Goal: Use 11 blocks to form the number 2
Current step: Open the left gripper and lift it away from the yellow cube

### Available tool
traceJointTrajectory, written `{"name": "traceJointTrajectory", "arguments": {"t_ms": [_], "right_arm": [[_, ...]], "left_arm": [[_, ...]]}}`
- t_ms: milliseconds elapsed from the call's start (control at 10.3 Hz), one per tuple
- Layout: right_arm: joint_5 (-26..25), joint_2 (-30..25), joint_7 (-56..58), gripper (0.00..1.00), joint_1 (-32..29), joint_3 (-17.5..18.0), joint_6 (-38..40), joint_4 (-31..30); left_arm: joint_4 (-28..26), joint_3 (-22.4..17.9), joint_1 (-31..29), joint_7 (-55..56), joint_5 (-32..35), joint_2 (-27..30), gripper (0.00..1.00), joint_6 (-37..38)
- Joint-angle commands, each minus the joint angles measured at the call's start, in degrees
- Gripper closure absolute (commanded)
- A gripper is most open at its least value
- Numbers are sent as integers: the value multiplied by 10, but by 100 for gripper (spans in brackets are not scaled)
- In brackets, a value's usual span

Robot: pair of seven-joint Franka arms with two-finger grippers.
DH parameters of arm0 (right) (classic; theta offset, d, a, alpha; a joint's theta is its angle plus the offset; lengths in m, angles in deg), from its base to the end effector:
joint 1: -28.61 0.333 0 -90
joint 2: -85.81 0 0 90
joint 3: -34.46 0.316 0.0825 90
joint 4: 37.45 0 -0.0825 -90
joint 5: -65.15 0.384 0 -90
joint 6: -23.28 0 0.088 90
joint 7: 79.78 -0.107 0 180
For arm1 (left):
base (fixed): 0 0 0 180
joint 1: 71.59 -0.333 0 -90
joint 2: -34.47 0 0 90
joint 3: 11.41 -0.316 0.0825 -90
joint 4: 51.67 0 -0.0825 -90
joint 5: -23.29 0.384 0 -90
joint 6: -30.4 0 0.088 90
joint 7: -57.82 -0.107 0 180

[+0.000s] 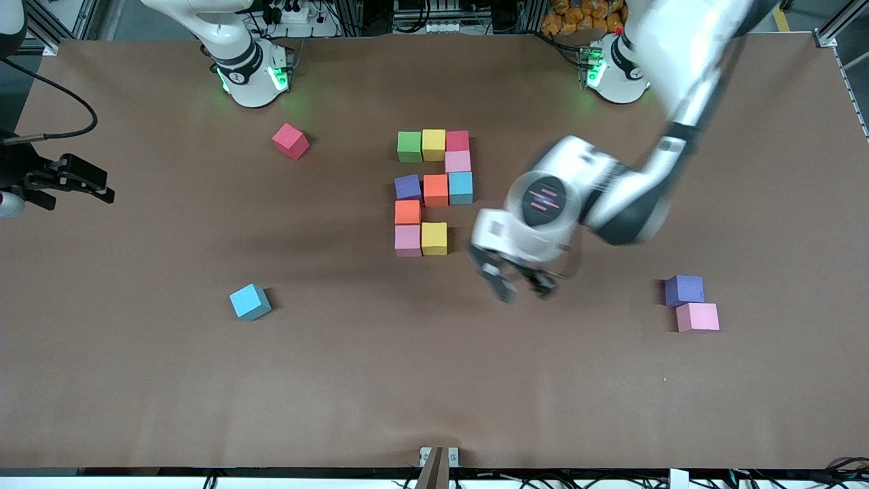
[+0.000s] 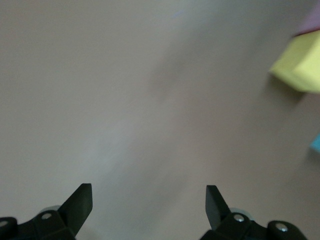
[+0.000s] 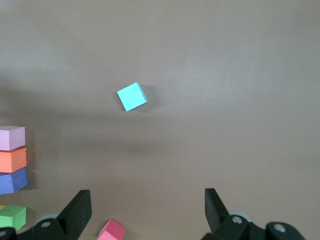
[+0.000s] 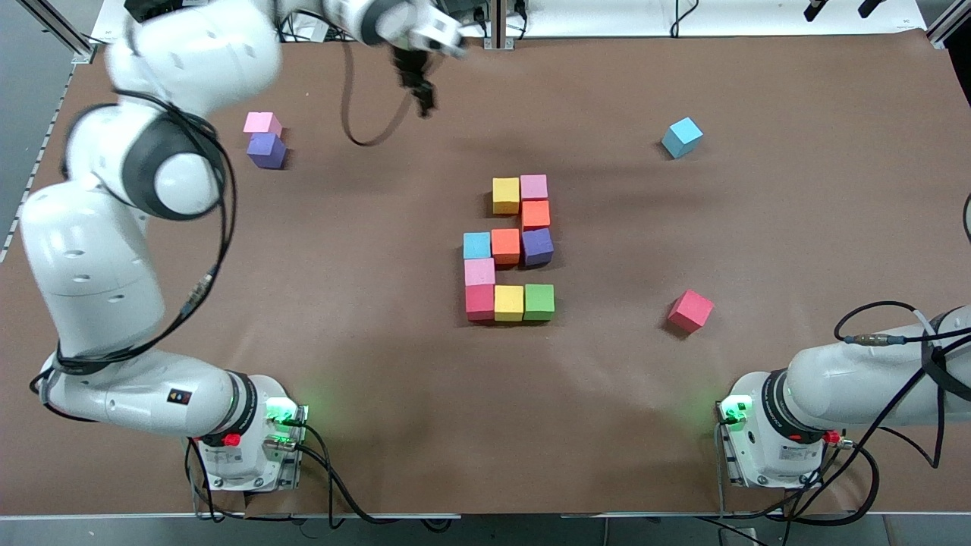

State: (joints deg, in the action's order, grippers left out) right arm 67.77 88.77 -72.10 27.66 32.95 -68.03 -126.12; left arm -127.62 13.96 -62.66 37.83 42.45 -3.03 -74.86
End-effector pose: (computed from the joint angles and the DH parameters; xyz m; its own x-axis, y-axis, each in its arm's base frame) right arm 0.5720 -0.0194 0.6085 0.9960 0.0898 0.0004 0.0898 -0.9950 -0.0447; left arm 0.6404 -0.3208 0.3682 0.5562 -0.8257 -0.0941 -0.8302 -0.5571 -0.0190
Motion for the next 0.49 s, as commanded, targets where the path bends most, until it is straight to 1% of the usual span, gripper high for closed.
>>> {"name": "traceJointTrajectory", "arguments": {"t_ms": [0, 195, 390], "right_arm": [[10, 6, 7, 0, -13, 3, 3, 15], [11, 6, 8, 0, -26, 3, 2, 15], [11, 6, 7, 0, -25, 3, 1, 16]], "left_arm": [[-14, 6, -93, 13, -16, 12, 0, 9], [-17, 3, -142, 96, -4, 10, 0, 9], [-17, -6, -194, 102, -1, 6, 0, 9]]}}
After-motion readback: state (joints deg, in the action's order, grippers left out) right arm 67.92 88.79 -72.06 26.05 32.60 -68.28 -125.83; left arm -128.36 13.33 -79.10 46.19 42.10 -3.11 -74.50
